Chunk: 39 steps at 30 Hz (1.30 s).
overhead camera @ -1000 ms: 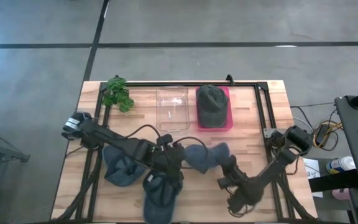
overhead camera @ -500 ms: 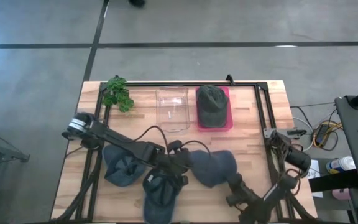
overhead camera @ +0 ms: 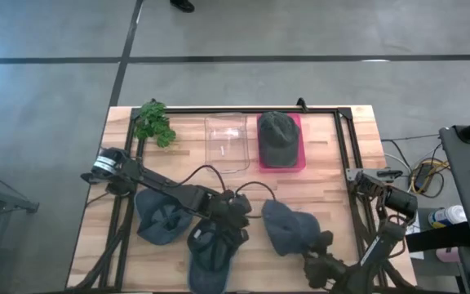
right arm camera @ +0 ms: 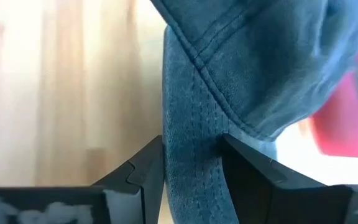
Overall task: Pick & Place hat
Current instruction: Put the right blue cap into the transparent bin
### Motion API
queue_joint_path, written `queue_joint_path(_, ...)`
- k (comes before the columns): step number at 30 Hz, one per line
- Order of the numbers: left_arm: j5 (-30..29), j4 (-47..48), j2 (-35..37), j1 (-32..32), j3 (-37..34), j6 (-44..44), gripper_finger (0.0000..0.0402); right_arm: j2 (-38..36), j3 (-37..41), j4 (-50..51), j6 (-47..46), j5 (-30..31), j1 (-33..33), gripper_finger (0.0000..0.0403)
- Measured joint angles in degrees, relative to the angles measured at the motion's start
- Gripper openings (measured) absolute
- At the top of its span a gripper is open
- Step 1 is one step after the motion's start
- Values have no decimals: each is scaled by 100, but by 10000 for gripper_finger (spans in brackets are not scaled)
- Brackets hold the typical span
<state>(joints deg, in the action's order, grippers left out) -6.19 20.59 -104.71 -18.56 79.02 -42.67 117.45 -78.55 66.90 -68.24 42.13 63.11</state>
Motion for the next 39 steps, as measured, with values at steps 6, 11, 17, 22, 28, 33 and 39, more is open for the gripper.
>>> queue_joint_path(6,16,-1209,-66,299,-211,-1099,42,73,302,-392,566,-375,-44,144)
queue_joint_path(11,204,-1579,-60,504,-560,-2115,54,81,491,-449,480,-528,-34,144)
queue_joint_path(17,96,-2828,-67,336,-1046,-3670,105,81,571,-485,81,-531,-47,144)
queue_joint_path(22,-362,-3474,-133,202,-1318,-4393,129,83,601,-547,-89,-575,-69,144)
queue_joint_path(28,-228,-3472,-286,100,-1392,-4632,131,83,709,-651,-53,-523,-151,144)
queue_joint_path(33,-269,-3596,-578,-67,-1385,-5009,131,81,714,-750,-36,-529,-207,144)
queue_joint_path(39,-926,-4295,-939,-121,-1385,-5209,131,81,700,-774,-35,-611,-212,144)
